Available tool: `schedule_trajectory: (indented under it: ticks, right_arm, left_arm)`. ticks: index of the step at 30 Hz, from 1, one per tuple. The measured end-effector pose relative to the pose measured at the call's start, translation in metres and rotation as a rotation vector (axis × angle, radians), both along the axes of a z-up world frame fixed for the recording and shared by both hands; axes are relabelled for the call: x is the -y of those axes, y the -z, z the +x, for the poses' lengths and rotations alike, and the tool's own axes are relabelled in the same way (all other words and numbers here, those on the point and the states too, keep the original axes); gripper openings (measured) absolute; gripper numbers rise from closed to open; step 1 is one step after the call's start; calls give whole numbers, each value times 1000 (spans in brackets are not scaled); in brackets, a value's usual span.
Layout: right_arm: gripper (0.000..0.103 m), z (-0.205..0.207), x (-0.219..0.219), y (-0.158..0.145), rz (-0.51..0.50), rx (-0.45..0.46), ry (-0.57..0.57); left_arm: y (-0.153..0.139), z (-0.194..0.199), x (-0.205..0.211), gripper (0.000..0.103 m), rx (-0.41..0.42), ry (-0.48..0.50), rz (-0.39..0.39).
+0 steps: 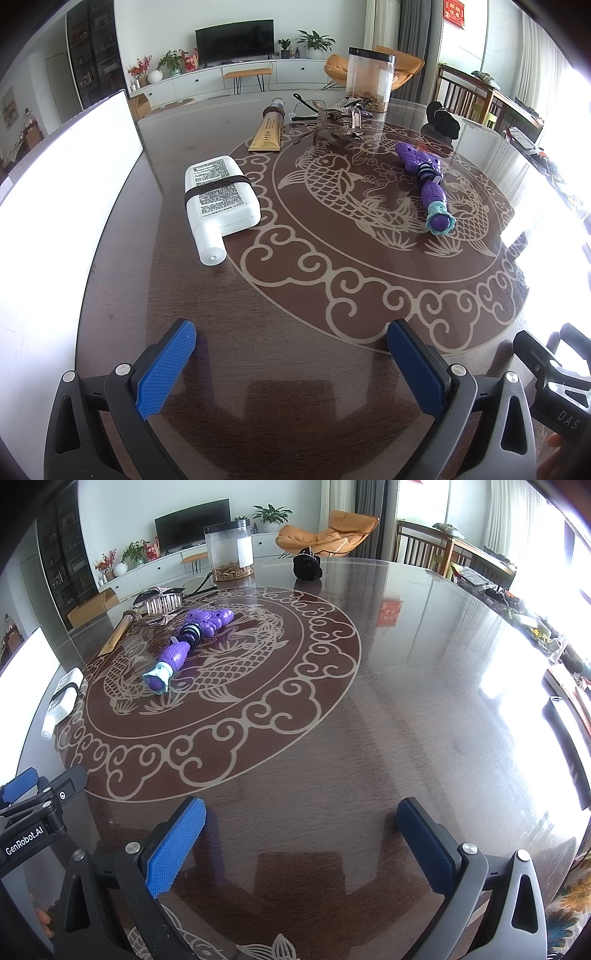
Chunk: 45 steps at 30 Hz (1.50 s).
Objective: Organize objects
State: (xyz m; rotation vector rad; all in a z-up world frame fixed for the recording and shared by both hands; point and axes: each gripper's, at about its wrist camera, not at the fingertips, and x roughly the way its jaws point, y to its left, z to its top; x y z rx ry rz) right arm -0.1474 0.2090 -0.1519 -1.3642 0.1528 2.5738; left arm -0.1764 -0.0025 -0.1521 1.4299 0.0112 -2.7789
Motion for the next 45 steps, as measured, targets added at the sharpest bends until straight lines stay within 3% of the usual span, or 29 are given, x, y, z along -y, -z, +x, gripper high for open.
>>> schedule_trajectory:
  ticks: [5, 10, 14, 16, 18, 21, 24, 28, 34, 40, 45]
  right_arm:
    - [103, 0, 0, 0, 0, 0, 0]
    - [103, 0, 0, 0, 0, 0, 0]
    - [103, 0, 0, 0, 0, 0, 0]
    - [103, 0, 0, 0, 0, 0, 0]
    - [103, 0, 0, 0, 0, 0, 0]
    - [103, 0, 0, 0, 0, 0, 0]
    - [103, -1, 0, 0, 1, 0, 0]
    - [103, 0, 1, 0, 3, 1, 1]
    - [103, -1, 1, 0, 3, 1, 1]
    - [103, -1, 1, 0, 3, 0, 0]
    - [103, -1, 1, 0, 3, 0, 0]
  left_arm:
    - [0, 0, 0, 103, 5, 4, 1]
    - [-2, -7, -2, 103, 132, 57, 3]
    - [-3, -15, -3, 103, 175, 62, -2]
    - [-8, -24, 4, 103, 244, 15, 31]
    - [-31, -24, 22, 102, 148, -38, 155]
    - [-59, -37, 33, 103, 75, -74, 139]
    - [-65, -68, 45, 103, 121, -93, 178]
    - [-42, -105, 59, 103, 190, -178, 197]
    - [-8, -132, 59, 103, 266, -235, 135]
    - [-2, -135, 52, 103, 251, -237, 30]
    - [-3, -138, 52, 103, 313, -216, 40]
